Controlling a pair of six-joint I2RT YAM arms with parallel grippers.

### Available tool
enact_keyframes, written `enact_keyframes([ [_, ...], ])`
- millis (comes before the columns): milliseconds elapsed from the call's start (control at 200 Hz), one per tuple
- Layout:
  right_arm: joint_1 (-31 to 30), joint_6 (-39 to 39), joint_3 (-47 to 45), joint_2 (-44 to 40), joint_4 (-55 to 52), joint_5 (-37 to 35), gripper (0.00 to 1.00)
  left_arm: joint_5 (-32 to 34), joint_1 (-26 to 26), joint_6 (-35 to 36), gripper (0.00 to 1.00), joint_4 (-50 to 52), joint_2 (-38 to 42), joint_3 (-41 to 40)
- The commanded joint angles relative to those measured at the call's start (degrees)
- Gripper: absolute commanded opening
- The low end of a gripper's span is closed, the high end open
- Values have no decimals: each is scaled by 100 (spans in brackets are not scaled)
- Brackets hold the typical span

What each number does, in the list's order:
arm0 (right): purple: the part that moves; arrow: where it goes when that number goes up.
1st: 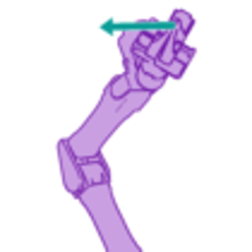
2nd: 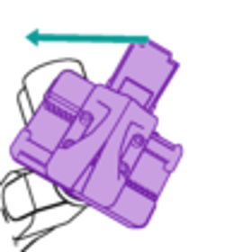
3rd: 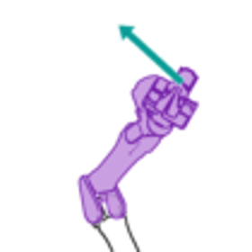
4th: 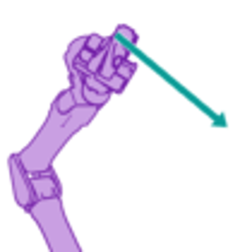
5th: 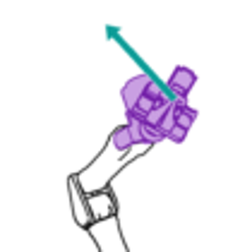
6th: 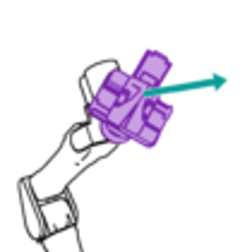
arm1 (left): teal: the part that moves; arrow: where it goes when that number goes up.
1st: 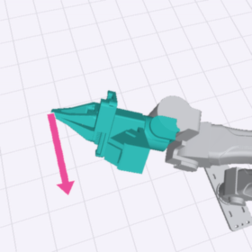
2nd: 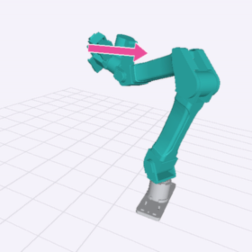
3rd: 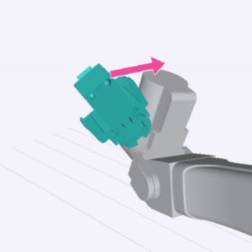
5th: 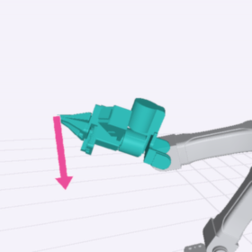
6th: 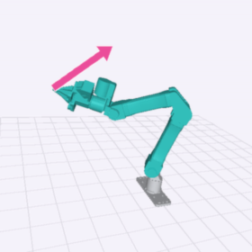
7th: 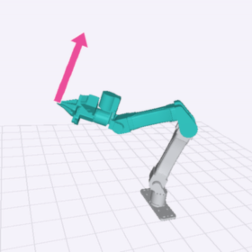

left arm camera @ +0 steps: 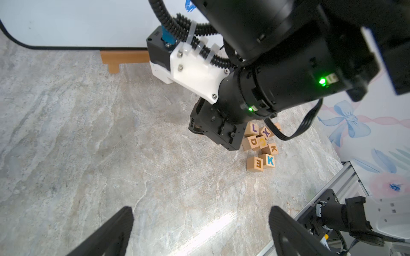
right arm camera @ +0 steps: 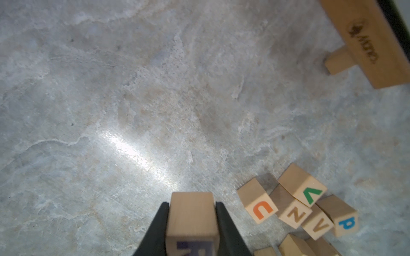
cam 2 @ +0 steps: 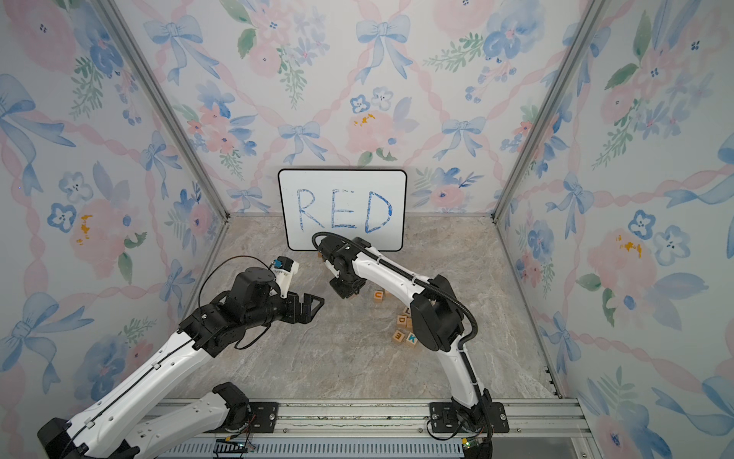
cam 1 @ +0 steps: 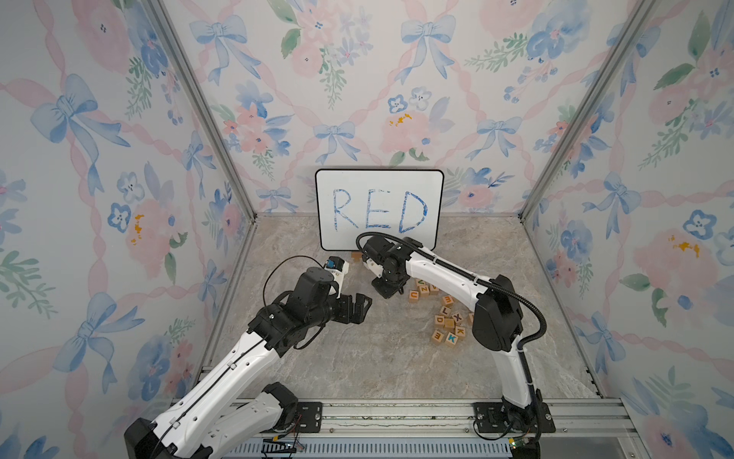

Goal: Assemble the uppercase word "red" with letter blocks
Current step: Place the letter block at the center of the board.

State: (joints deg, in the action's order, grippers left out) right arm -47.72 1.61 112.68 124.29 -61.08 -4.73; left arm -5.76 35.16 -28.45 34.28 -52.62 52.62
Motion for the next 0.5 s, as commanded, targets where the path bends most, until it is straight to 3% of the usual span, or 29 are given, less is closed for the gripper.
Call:
enact_keyframes([
  [0, -221, -282, 218, 206, -273, 126, 17, 84, -30, -151, 98, 505, 204, 92],
  [500, -956, -778, 1165, 1033, -340, 306, 18, -101, -32, -441, 98, 1705, 1040, 313],
])
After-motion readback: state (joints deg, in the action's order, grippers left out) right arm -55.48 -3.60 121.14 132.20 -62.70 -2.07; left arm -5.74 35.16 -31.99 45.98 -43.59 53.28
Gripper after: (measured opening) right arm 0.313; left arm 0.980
